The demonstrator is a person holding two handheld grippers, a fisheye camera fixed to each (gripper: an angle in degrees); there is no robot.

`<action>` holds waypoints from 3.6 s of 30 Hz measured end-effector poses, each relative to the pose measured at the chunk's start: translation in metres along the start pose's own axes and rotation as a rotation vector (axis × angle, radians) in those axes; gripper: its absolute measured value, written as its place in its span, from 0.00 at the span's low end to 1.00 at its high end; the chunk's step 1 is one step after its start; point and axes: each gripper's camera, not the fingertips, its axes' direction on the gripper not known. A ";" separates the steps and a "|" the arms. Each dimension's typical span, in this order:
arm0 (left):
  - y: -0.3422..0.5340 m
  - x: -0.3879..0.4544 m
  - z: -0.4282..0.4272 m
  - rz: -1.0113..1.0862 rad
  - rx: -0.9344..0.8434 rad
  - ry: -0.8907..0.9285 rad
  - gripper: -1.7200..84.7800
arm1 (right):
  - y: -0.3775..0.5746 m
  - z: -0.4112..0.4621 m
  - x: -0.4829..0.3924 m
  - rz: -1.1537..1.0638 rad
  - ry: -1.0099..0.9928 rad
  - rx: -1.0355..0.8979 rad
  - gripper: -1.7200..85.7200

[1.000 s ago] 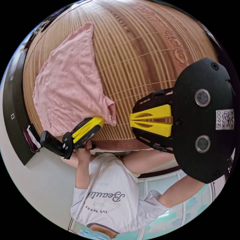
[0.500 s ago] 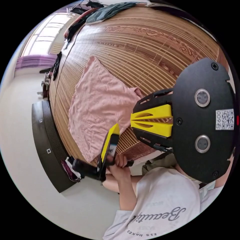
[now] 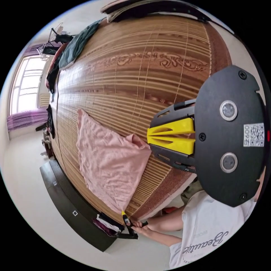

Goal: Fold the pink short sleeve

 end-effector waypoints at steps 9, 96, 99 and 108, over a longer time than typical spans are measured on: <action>-0.055 0.076 -0.096 -0.077 0.166 0.100 0.02 | 0.013 -0.017 -0.087 -0.111 -0.007 0.195 0.01; 0.717 0.278 0.179 1.750 -0.122 -1.003 0.07 | -0.211 0.262 0.503 0.063 -0.009 0.218 0.01; 0.752 0.232 0.191 1.765 -0.117 -1.042 0.05 | -0.203 0.291 0.513 -0.010 0.059 0.232 0.01; 0.794 0.124 0.166 1.664 -0.040 -1.051 0.03 | -0.095 0.350 0.445 -0.505 0.236 0.636 0.09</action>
